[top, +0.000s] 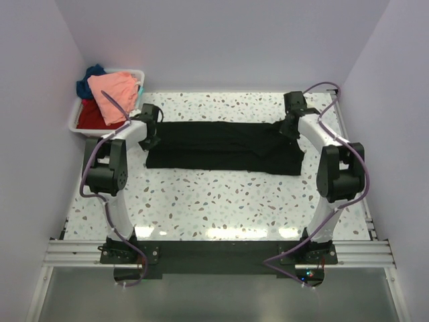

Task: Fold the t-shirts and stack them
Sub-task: Fold the tshirt

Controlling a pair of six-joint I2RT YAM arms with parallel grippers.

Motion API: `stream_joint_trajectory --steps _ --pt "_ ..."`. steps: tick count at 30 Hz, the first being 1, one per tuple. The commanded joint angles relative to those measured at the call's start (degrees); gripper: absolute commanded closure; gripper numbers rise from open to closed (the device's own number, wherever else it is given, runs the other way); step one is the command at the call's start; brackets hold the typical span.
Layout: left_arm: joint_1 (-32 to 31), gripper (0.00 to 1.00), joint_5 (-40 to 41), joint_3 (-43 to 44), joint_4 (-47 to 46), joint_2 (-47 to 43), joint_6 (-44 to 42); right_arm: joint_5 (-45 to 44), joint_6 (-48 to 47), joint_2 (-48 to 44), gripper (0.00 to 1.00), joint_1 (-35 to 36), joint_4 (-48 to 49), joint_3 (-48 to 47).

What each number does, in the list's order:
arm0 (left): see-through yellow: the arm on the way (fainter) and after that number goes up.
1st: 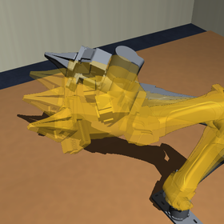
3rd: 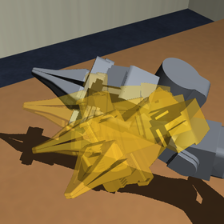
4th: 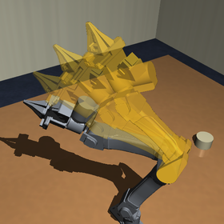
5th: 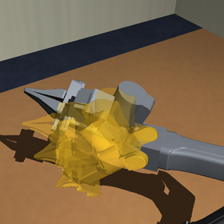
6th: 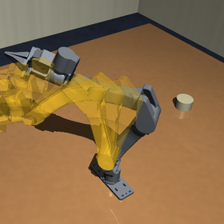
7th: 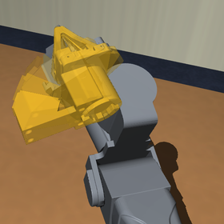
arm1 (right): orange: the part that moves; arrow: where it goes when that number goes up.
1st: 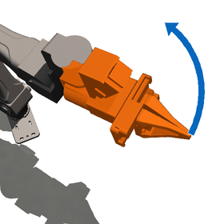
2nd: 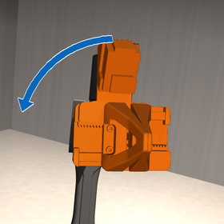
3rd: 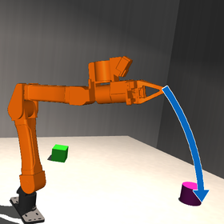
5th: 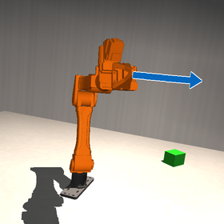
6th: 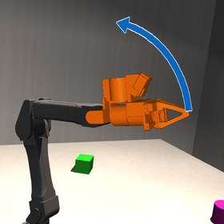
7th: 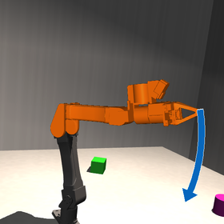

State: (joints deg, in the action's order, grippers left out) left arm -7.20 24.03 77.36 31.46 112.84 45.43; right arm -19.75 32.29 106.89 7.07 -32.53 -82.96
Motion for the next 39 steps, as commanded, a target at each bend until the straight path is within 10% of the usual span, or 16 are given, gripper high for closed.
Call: stream_joint_trajectory --steps 1,9,14,20,39 --pt "0.4 1.0 3.0 2.5 0.5 0.5 -0.3 -0.1 -0.2 1.6 1.0 -0.5 1.6 -4.0" --pt "0.4 0.41 5.3 -2.5 -4.8 -7.4 -0.5 0.6 0.0 5.6 1.0 -0.6 1.9 -7.9" --pt "0.4 0.4 4.4 -4.0 -5.5 -11.0 -1.6 1.6 0.1 8.7 1.0 -0.7 2.2 -10.0" --pt "0.3 0.39 1.9 -7.7 -7.3 -14.6 -2.5 2.9 0.9 10.7 0.73 -0.8 4.9 -11.7" --pt "-2.1 0.4 -8.0 -17.1 -12.7 -20.6 -8.2 6.9 -3.7 -0.6 0.72 -0.6 6.6 -6.3"
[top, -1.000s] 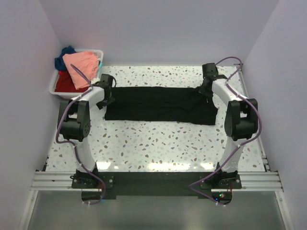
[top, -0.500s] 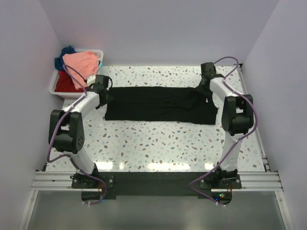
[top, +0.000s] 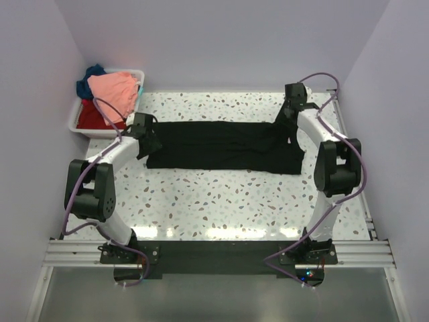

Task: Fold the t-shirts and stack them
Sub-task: Fold the tshirt

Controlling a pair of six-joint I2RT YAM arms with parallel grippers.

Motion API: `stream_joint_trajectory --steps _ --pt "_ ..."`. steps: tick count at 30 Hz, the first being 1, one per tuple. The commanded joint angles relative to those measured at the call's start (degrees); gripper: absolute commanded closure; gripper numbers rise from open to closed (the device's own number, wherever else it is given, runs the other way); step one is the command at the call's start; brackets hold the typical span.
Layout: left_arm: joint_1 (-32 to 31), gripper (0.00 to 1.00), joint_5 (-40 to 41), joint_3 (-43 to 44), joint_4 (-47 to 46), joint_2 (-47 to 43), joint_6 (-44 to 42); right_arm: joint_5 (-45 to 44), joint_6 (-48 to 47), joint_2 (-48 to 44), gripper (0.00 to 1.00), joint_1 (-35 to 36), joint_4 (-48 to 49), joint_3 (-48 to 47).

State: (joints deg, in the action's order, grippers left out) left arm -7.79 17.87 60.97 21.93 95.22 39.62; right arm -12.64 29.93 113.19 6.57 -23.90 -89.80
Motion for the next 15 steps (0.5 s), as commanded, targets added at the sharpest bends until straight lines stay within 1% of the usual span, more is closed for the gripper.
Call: stream_joint_trajectory --steps 1,5,9,13,15 --pt "-1.8 0.4 -2.0 -0.7 -3.0 -3.4 -2.4 -0.5 -1.3 -7.9 0.72 -0.1 -3.0 2.2" --pt "-3.7 0.41 -1.6 -1.1 -2.9 -3.9 -3.5 -0.3 -0.3 -14.6 0.72 0.7 -6.0 9.4" --pt "-4.6 0.41 -2.6 -2.3 -3.1 -4.0 -3.5 2.0 -0.2 -18.3 0.72 3.0 -6.8 15.9" --pt "-4.6 0.41 -4.2 -2.7 -3.7 -3.2 -3.5 2.1 -0.8 -19.2 0.72 8.2 -8.2 19.9" --pt "-4.7 0.41 -4.9 -2.7 -3.7 -2.9 -3.5 2.1 -0.5 -19.4 0.72 9.3 -8.1 21.1"
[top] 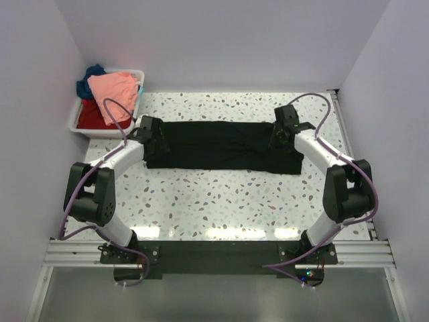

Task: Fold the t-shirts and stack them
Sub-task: Fold the tshirt

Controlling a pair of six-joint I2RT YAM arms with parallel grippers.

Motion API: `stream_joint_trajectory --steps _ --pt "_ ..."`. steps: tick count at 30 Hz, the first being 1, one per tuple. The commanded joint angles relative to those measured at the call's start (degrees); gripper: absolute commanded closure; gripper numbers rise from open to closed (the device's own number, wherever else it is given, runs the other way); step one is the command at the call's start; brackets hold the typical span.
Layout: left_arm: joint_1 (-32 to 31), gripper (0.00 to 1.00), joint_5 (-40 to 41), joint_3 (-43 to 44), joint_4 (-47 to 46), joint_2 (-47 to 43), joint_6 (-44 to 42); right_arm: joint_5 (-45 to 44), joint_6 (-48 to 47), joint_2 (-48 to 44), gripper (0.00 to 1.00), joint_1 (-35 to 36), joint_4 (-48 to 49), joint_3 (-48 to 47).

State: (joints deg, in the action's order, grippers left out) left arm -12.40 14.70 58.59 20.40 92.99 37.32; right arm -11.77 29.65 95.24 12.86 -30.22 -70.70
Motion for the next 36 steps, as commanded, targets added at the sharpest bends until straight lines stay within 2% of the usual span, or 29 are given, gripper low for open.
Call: stream_joint_trajectory --steps 1,12,17,33,36 --pt "0.0 0.41 -1.8 -0.3 -2.1 -0.4 -1.2 1.5 0.1 -1.5 0.72 3.2 -1.6 3.1" --pt "-0.1 0.41 -1.5 0.3 -1.9 0.3 -1.5 4.0 -0.9 4.7 0.78 3.3 0.2 2.4" --pt "-0.1 0.41 -1.3 0.9 -1.6 0.9 -1.5 4.2 -1.5 9.7 0.79 3.2 0.9 -1.2" --pt "0.1 0.41 0.9 2.2 -0.4 2.6 -1.5 2.9 -2.3 16.6 0.81 3.3 1.4 -13.6" --pt "0.2 0.41 0.9 2.6 -0.4 3.1 -1.5 3.9 -2.5 19.1 0.81 3.2 4.1 -14.9"
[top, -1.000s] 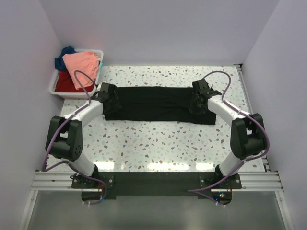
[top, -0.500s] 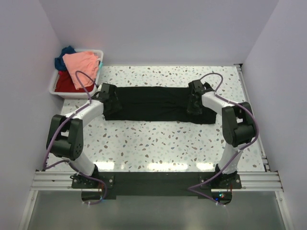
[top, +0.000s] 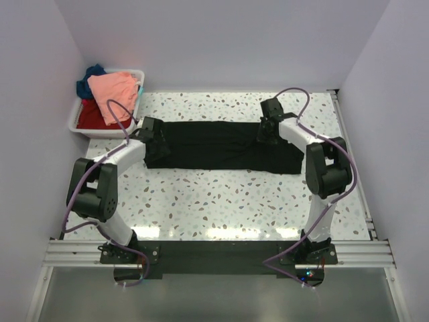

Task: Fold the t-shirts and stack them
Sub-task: Fold the tshirt

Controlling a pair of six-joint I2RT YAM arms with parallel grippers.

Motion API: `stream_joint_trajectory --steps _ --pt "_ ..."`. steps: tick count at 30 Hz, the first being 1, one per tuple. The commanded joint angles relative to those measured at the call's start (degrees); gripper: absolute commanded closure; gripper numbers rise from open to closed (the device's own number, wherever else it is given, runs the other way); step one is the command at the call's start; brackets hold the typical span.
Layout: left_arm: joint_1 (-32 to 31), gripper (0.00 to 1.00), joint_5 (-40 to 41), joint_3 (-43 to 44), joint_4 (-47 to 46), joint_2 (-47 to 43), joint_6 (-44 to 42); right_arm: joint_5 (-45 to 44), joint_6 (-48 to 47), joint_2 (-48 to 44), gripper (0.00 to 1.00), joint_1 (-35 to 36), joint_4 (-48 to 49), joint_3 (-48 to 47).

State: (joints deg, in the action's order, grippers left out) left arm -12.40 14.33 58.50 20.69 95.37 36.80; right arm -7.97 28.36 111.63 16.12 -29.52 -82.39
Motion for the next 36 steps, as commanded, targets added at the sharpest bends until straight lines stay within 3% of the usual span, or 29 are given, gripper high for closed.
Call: stream_joint_trajectory --steps 1,10,13,17,24,36 --pt "0.2 0.41 1.1 2.8 -0.6 0.8 -1.0 0.7 -1.2 3.3 0.81 0.1 4.4 -3.6" --pt "0.2 0.41 1.1 4.3 -0.9 1.4 -1.6 4.8 -2.2 10.6 0.83 -0.1 7.9 -11.7" --pt "0.2 0.41 1.2 5.3 -1.3 1.6 -2.3 2.9 -2.3 10.6 0.84 0.1 4.1 -14.0" --pt "0.2 0.4 1.1 7.7 -2.2 2.8 -4.4 -1.9 -1.7 5.6 0.83 0.0 4.1 -11.3" --pt "0.2 0.37 -2.3 17.4 -0.7 12.4 -7.9 -11.3 2.3 0.6 0.73 -0.2 -3.7 -7.5" --pt "0.9 0.35 -3.7 23.6 -0.8 19.5 -9.9 -10.8 6.6 0.3 0.69 -2.1 -4.4 -0.9"
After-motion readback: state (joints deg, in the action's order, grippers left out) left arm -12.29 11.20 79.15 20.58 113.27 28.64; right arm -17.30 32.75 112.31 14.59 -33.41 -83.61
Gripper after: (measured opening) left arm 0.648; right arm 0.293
